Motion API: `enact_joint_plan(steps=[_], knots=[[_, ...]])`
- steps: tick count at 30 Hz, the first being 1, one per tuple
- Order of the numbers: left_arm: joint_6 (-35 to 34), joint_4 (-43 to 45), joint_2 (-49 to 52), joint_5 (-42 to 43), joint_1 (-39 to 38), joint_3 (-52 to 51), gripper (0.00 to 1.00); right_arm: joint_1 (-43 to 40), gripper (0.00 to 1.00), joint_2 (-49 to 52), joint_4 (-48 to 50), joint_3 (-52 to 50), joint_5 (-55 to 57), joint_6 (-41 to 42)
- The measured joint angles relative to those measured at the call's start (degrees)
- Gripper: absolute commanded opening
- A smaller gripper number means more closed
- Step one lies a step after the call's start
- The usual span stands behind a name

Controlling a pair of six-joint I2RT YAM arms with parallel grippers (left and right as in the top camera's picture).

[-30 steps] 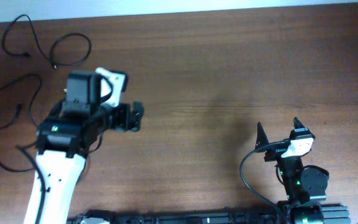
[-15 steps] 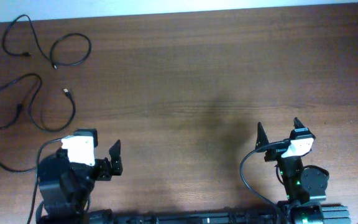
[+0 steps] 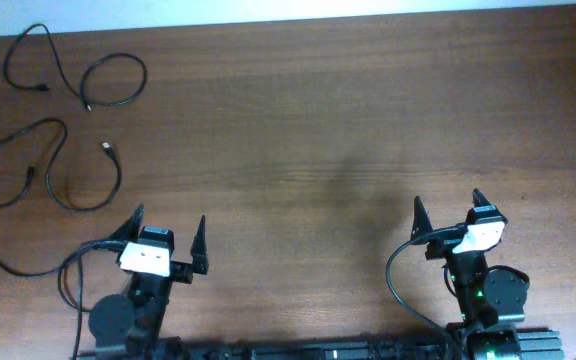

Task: Untangle cables

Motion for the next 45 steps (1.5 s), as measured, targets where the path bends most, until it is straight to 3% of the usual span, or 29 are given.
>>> enact_joint_plan(steps=[6,9,12,14,25,45], knots=[[-4.0,21.4,-3.5,0.0,0.1,-12.9,0.99,0.0,0.99,0.0,0.0,0.0,0.0,0.0],[-5.7,21.0,-3.5,-1.7,0.1,-14.4,0.99,0.0,0.98,0.0,0.0,0.0,0.0,0.0],[-12.7,13.4,-3.7,-8.7,-0.5,-14.5,0.99,0.0,0.98,0.0,0.0,0.0,0.0,0.0],[-14.3,13.2,-3.7,-13.1,-3.4,-14.5,0.99,0.0,0.98,0.0,0.0,0.0,0.0,0.0],[-5.5,13.0,-3.7,-15.5,-4.8,-14.5,0.99,0.0,0.98,0.0,0.0,0.0,0.0,0.0],[-5.7,13.0,-3.7,-15.3,-2.1,-14.5,0.99,0.0,0.98,0.0,0.0,0.0,0.0,0.0]])
